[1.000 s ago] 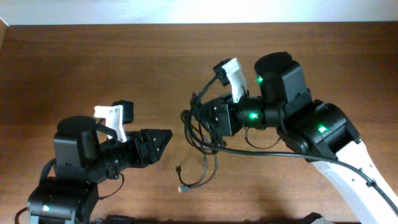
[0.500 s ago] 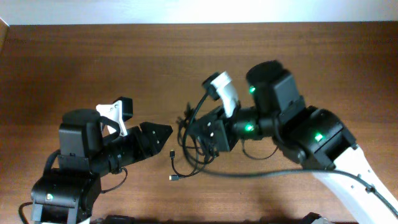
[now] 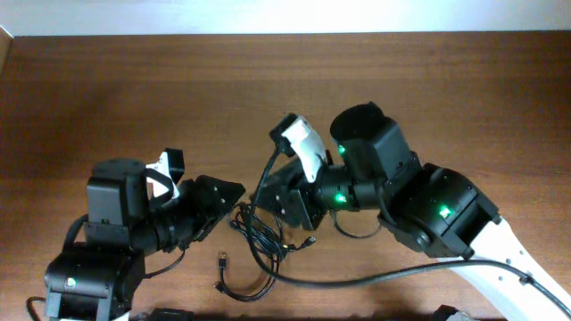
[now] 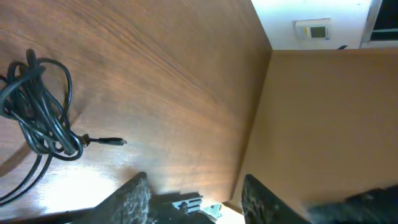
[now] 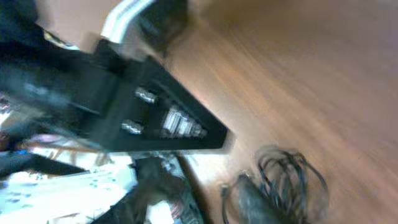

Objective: Untangle cables

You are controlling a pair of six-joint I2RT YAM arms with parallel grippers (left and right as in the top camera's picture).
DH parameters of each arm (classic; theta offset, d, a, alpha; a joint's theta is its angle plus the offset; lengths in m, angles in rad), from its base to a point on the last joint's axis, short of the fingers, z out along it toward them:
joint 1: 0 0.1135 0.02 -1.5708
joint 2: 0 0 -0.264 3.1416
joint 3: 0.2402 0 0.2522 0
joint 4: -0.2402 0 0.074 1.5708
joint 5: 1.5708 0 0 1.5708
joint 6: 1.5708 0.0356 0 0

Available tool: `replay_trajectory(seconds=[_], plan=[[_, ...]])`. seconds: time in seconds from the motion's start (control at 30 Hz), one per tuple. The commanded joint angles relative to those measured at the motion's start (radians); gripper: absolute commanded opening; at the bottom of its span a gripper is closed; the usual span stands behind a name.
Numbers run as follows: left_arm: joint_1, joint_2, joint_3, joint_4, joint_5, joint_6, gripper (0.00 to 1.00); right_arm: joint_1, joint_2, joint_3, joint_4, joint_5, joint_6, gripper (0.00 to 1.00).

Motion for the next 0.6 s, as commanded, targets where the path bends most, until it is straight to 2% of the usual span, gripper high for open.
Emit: replay_trajectory(seconds=[0.0,0.03,0.07,0.17,0.27,0.33,0.4,0.47,0.57], plan=[[-0.005,0.0,0.008,0.001,0.0,0.136,0.5,0.003,-0.018,0.002,-0.167,0.227,-0.006,0.67],[-0.005,0.0,0.008,0.008,0.0,0.194,0.51,0.003,-0.017,-0.001,-0.223,0.251,-0.006,0.79],[-0.005,0.0,0.008,0.011,0.0,0.236,0.51,0.003,-0.009,-0.008,-0.272,0.261,-0.025,0.83],[-0.005,0.0,0.008,0.011,0.013,0.33,0.5,0.003,0.029,-0.072,-0.3,0.261,-0.063,0.82],[-0.005,-0.001,0.008,0.011,0.013,0.494,0.52,0.003,0.073,-0.159,-0.261,0.208,-0.188,0.8],[-0.005,-0.001,0.008,0.011,-0.068,0.52,0.56,0.003,0.119,-0.245,-0.18,0.15,-0.262,0.79],[-0.005,-0.001,0.008,0.011,-0.091,0.52,0.59,0.005,0.154,-0.3,-0.104,0.131,-0.268,0.69],[-0.005,-0.001,0.008,0.011,-0.091,0.52,0.62,0.004,0.203,-0.32,-0.058,0.129,-0.267,0.54],[-0.005,-0.001,0.008,0.011,-0.091,0.52,0.63,0.005,0.325,-0.32,-0.048,0.033,-0.267,0.51]])
